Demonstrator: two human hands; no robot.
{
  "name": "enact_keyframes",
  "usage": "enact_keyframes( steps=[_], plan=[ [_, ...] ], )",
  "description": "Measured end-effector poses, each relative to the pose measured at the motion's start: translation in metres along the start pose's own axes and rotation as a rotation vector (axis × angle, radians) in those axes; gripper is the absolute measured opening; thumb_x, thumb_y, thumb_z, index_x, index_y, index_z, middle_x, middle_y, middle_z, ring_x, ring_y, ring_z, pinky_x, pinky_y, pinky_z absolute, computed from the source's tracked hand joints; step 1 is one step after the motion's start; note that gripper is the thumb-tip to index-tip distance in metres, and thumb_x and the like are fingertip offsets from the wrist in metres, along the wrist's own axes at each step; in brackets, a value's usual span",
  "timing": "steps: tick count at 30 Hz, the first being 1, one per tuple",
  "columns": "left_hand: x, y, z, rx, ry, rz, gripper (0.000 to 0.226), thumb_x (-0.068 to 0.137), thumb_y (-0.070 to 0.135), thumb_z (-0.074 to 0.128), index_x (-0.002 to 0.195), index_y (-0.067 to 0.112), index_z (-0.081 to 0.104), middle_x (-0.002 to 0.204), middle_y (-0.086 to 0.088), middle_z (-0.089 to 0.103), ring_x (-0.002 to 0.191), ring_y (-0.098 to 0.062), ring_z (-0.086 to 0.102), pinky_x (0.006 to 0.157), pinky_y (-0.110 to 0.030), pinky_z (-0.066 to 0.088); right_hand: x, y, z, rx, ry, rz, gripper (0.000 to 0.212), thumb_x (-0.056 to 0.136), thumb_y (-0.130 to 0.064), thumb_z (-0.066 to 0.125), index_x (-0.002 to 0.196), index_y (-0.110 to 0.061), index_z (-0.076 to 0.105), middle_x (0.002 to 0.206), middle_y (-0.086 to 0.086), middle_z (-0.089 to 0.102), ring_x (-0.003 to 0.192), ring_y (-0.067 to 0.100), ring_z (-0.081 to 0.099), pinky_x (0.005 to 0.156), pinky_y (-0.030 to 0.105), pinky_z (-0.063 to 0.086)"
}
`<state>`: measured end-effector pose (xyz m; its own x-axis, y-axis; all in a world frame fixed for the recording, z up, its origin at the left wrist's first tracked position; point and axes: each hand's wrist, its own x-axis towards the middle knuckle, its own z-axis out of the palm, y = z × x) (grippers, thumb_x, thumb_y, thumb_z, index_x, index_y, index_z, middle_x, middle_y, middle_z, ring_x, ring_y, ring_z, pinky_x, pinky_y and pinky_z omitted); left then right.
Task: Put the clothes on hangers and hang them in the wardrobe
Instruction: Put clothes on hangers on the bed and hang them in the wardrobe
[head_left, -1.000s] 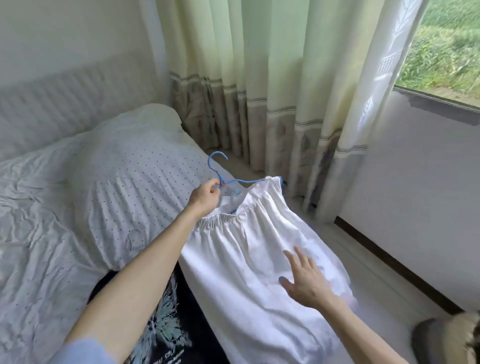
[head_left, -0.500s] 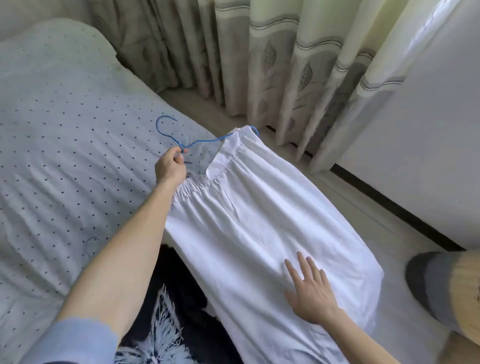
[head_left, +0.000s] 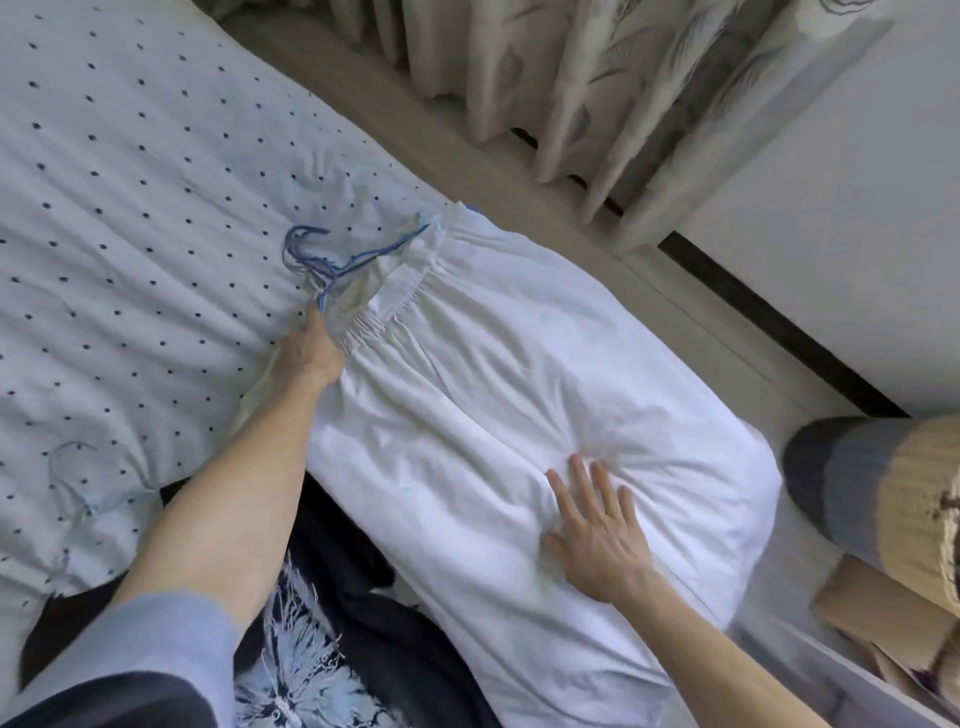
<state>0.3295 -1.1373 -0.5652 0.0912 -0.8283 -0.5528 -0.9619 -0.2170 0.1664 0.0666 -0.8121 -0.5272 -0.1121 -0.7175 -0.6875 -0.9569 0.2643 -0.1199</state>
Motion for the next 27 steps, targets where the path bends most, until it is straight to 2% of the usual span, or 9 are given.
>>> enact_keyframes(
  steps=[3, 5, 7, 10, 13, 16, 18, 22, 27],
  plan=[
    [-0.022, -0.001, 0.011, 0.036, 0.053, 0.031, 0.072, 0.096, 0.012, 0.047, 0.157, 0.004, 0.010, 0.157, -0.022, 0.030, 0.139, -0.041, 0.035, 0.112, -0.049, 0.032, -0.002, 0.004, -0.001, -0.034, -0.028, -0.009, 0.079, 0.094, -0.052, 0.041, 0.158, -0.029, -0.001, 0.166, 0.006, -0.011, 0.152, 0.035, -0.007, 0.119, 0.054, 0.011],
    [-0.044, -0.002, 0.013, 0.009, 0.109, 0.045, 0.067, 0.098, 0.018, 0.043, 0.157, 0.005, 0.015, 0.162, -0.017, 0.022, 0.145, -0.036, 0.027, 0.116, -0.047, 0.025, -0.008, 0.005, -0.009, -0.028, -0.023, -0.026, 0.077, 0.096, -0.052, 0.042, 0.158, -0.029, 0.001, 0.166, 0.006, -0.008, 0.152, 0.033, -0.005, 0.120, 0.053, 0.012],
    [-0.070, -0.003, 0.015, 0.026, 0.107, 0.079, 0.060, 0.101, 0.025, 0.038, 0.157, 0.011, 0.021, 0.164, -0.010, 0.017, 0.147, -0.031, 0.023, 0.116, -0.049, 0.024, -0.017, 0.006, -0.022, 0.006, -0.043, -0.040, 0.071, 0.098, -0.048, 0.041, 0.157, -0.029, 0.005, 0.165, 0.005, -0.002, 0.152, 0.031, 0.001, 0.120, 0.051, 0.015],
    [-0.120, 0.003, 0.019, 0.127, -0.058, 0.137, 0.062, 0.101, 0.033, 0.039, 0.158, 0.016, 0.019, 0.166, -0.007, 0.011, 0.150, -0.028, 0.017, 0.117, -0.051, 0.025, -0.036, 0.016, -0.039, 0.077, -0.086, -0.017, 0.065, 0.101, -0.046, 0.038, 0.156, -0.028, 0.011, 0.165, 0.002, 0.008, 0.152, 0.025, 0.007, 0.121, 0.044, 0.017],
    [-0.179, 0.028, 0.019, 0.187, -0.223, 0.230, 0.065, 0.101, 0.035, 0.041, 0.158, 0.018, 0.017, 0.165, -0.005, 0.015, 0.149, -0.028, 0.020, 0.117, -0.050, 0.027, -0.069, 0.036, -0.057, 0.184, -0.042, 0.048, 0.062, 0.101, -0.046, 0.040, 0.156, -0.026, 0.021, 0.166, 0.003, 0.013, 0.153, 0.021, 0.010, 0.122, 0.039, 0.017],
    [-0.245, 0.066, 0.016, 0.223, -0.340, 0.342, 0.062, 0.100, 0.036, 0.041, 0.157, 0.020, 0.022, 0.163, -0.001, 0.022, 0.148, -0.027, 0.025, 0.117, -0.046, 0.026, -0.116, 0.065, -0.079, 0.266, 0.061, 0.089, 0.056, 0.101, -0.044, 0.042, 0.154, -0.028, 0.030, 0.164, 0.002, 0.019, 0.152, 0.020, 0.015, 0.121, 0.035, 0.021],
    [-0.287, 0.096, 0.015, 0.263, -0.356, 0.434, 0.061, 0.099, 0.035, 0.043, 0.156, 0.021, 0.027, 0.161, -0.001, 0.026, 0.147, -0.026, 0.026, 0.116, -0.044, 0.028, -0.151, 0.089, -0.092, 0.315, 0.156, 0.129, 0.054, 0.102, -0.043, 0.043, 0.153, -0.030, 0.031, 0.163, 0.000, 0.023, 0.151, 0.018, 0.017, 0.118, 0.034, 0.023],
    [-0.373, 0.167, 0.017, 0.344, -0.281, 0.670, 0.058, 0.098, 0.034, 0.043, 0.153, 0.021, 0.031, 0.156, -0.002, 0.034, 0.144, -0.025, 0.030, 0.114, -0.044, 0.029, -0.232, 0.143, -0.111, 0.429, 0.383, 0.203, 0.053, 0.101, -0.042, 0.045, 0.152, -0.031, 0.034, 0.160, -0.002, 0.031, 0.150, 0.016, 0.022, 0.118, 0.032, 0.023],
    [-0.490, 0.257, 0.025, 0.403, -0.152, 0.984, 0.059, 0.099, 0.033, 0.043, 0.155, 0.022, 0.029, 0.162, -0.003, 0.024, 0.149, -0.022, 0.022, 0.119, -0.043, 0.021, -0.363, 0.214, -0.100, 0.576, 0.732, 0.343, 0.052, 0.098, -0.037, 0.054, 0.148, -0.028, 0.044, 0.155, -0.002, 0.041, 0.147, 0.014, 0.029, 0.121, 0.034, 0.023]
  ],
)
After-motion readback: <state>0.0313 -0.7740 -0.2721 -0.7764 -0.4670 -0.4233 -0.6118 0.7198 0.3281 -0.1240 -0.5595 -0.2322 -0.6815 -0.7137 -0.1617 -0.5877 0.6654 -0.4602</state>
